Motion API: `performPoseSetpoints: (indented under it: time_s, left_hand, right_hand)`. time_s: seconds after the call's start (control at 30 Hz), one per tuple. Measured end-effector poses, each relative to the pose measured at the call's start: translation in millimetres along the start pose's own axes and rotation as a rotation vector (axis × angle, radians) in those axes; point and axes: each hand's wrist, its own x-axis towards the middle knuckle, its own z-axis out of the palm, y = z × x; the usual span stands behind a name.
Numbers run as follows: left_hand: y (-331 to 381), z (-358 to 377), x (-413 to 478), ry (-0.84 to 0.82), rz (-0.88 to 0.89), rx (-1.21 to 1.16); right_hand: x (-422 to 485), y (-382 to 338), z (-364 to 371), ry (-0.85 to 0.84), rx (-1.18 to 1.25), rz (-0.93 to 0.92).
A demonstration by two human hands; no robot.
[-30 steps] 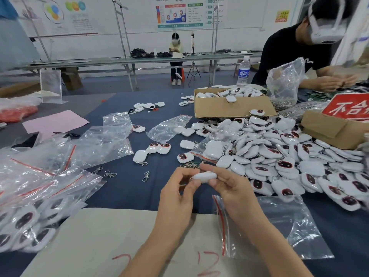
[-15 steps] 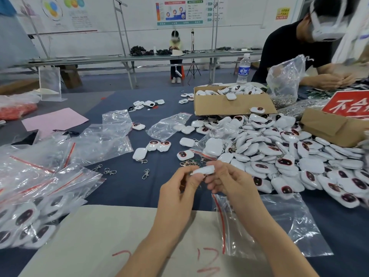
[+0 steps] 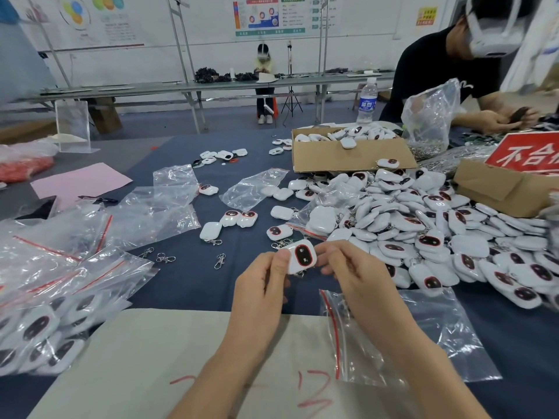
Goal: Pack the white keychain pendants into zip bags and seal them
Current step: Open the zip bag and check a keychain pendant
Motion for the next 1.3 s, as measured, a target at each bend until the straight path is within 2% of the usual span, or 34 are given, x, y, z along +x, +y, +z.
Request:
performPoseSetpoints:
  time_s: [0.1,0.2,0.27,0.4,0.6,0.67,0.77,0.87,1.13,1.3]
  left_hand:
    - [0,-12,3,-0.143,-0.015,0.133]
    - [2,-24,0,-0.282,-0.016,0.210]
    - [4,-28,-3,-0.334,-0.023,0.237]
    - [6,-30,-6,-0.345,-0.044,0.299]
    - [11,-14,-16,-0.457,-0.044,0.241]
    - [13,-12,-17,-0.426,-0.055,0.208]
    - [16,-14,-11,-0.275,-0.121,0.121]
    - [18,-15,-8,-0.237,-0.203,0.061]
    - [9,-5,-19,-0.356,-0.082,0.436]
    - [7,0,-20,-0.351,-0.047,0.371]
  right_hand:
    - [0,3,-12,-0.095,-0.299,-0.074]
    - [3,7,-18,-0.336,-0.629,-0.100]
    - [3,10,-18,-0.420,-0.713,-0.108]
    - [2,9,-15,-0.290,-0.654,-0.078]
    - [1,12,-12,-0.085,-0.578,-0.008]
    - [1,13,-11,-0.036,-0.589,0.007]
    - [2,16,-13,0.031,-0.555,0.014]
    - [1,16,-14,0.032,-0.493,0.009]
    - [3,17,-14,-0.057,-0.463,-0.030]
    - [1,15,-12,-0.104,-0.565,-0.045]
